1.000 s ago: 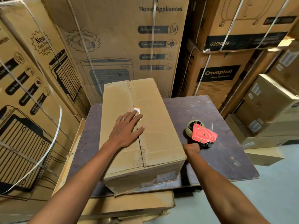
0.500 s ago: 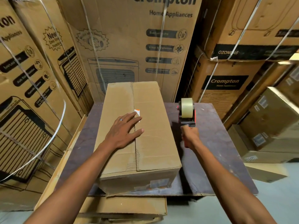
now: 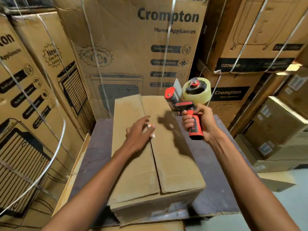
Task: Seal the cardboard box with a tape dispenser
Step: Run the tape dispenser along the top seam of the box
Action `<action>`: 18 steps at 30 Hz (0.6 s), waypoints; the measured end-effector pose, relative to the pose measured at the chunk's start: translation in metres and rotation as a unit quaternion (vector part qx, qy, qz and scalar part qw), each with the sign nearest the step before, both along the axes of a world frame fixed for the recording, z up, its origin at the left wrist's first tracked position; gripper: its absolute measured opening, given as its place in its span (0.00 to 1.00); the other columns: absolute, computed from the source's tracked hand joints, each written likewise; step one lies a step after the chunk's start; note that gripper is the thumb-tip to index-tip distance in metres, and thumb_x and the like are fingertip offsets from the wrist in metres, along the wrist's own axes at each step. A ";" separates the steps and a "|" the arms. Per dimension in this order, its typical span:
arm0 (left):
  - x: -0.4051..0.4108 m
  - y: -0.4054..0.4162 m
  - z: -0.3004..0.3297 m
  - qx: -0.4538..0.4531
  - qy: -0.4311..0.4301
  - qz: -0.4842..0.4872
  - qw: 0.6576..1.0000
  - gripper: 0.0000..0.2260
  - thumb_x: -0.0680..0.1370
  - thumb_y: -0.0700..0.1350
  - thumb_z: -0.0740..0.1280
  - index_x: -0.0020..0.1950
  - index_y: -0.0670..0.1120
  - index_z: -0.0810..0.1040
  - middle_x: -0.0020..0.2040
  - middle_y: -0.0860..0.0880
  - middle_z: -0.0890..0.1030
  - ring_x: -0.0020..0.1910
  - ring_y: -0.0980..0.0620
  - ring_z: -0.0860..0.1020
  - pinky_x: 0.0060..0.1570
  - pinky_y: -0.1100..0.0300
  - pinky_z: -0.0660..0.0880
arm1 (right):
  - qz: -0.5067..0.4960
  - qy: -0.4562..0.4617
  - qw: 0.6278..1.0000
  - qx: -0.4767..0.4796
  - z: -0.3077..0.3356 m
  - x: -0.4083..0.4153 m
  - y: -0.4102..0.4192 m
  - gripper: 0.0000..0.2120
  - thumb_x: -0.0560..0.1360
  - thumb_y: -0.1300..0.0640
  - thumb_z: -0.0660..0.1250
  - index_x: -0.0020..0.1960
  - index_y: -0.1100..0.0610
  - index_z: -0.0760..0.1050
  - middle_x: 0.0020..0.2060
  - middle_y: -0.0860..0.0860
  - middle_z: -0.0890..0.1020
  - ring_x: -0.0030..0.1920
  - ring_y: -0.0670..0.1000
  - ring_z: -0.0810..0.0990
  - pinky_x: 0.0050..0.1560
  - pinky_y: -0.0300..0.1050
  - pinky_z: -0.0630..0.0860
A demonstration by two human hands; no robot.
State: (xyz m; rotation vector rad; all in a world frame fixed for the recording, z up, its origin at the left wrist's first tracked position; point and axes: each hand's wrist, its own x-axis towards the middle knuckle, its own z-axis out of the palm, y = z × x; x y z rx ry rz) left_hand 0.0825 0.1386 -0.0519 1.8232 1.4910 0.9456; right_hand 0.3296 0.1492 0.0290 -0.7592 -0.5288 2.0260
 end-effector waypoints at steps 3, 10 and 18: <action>0.010 0.028 0.036 -0.031 -0.155 -0.016 0.987 0.35 0.75 0.52 0.74 0.79 0.51 0.63 0.73 0.49 0.72 0.70 0.53 0.71 0.67 0.58 0.67 | 0.061 0.072 0.996 -0.010 0.004 -0.008 0.011 0.16 0.55 0.62 0.69 0.42 0.62 0.73 0.28 0.50 0.71 0.23 0.46 0.69 0.22 0.37 0.70; 0.023 0.088 0.068 -0.052 -0.315 -0.013 0.948 0.25 0.68 0.43 0.75 0.66 0.49 0.80 0.58 0.48 0.85 0.56 0.52 0.82 0.57 0.52 0.77 | 0.095 0.089 0.990 -0.062 0.021 -0.024 0.046 0.11 0.65 0.58 0.58 0.43 0.62 0.72 0.28 0.50 0.72 0.23 0.46 0.71 0.23 0.37 0.72; 0.030 0.128 0.051 0.041 -0.340 0.116 0.932 0.16 0.73 0.35 0.72 0.58 0.49 0.83 0.52 0.53 0.86 0.51 0.59 0.83 0.52 0.65 0.77 | 0.105 0.081 0.987 -0.087 0.032 -0.031 0.105 0.13 0.67 0.57 0.54 0.40 0.65 0.74 0.27 0.50 0.70 0.22 0.45 0.69 0.21 0.36 0.70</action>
